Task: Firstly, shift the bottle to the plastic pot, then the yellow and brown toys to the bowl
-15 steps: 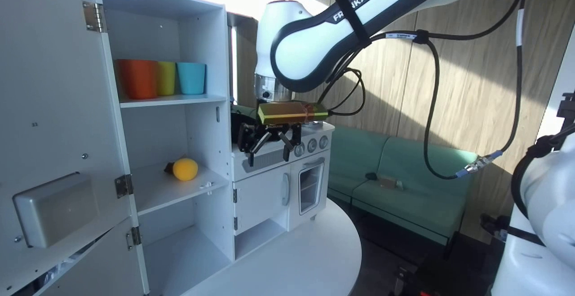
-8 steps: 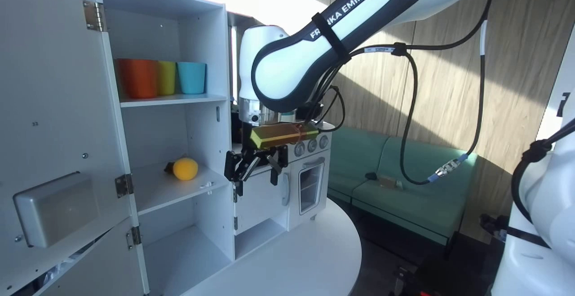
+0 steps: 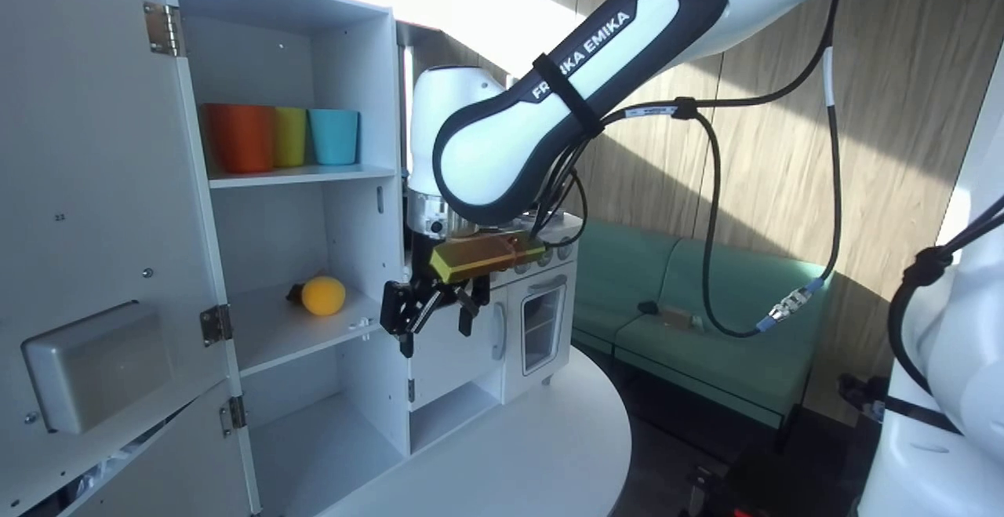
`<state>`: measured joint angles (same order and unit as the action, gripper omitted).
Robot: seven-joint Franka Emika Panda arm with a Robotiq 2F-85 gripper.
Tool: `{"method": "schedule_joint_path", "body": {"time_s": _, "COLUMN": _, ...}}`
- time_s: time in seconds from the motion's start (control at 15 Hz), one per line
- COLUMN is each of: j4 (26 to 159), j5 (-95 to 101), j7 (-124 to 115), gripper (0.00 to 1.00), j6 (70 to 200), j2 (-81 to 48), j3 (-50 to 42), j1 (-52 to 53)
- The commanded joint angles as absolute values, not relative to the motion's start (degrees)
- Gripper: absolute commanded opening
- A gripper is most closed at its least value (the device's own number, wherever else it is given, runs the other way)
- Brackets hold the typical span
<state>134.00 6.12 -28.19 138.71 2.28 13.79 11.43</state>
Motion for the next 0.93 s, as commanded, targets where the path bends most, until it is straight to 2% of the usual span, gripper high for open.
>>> {"method": "schedule_joint_path", "body": {"time_s": 0.0, "j4": 129.89, "j5": 16.63, "j7": -29.02, "gripper": 1.00, "j6": 148.47, "j2": -5.87, "j3": 14.37, "j1": 12.62}}
{"method": "schedule_joint_path", "body": {"time_s": 0.47, "j4": 122.90, "j5": 48.29, "j7": -43.86, "gripper": 1.00, "j6": 154.15, "j2": -8.79, "j3": 11.31, "j1": 17.26}}
{"method": "schedule_joint_path", "body": {"time_s": 0.87, "j4": 114.08, "j5": 61.66, "j7": -49.47, "gripper": 1.00, "j6": 159.92, "j2": -14.00, "j3": 9.78, "j1": 16.06}}
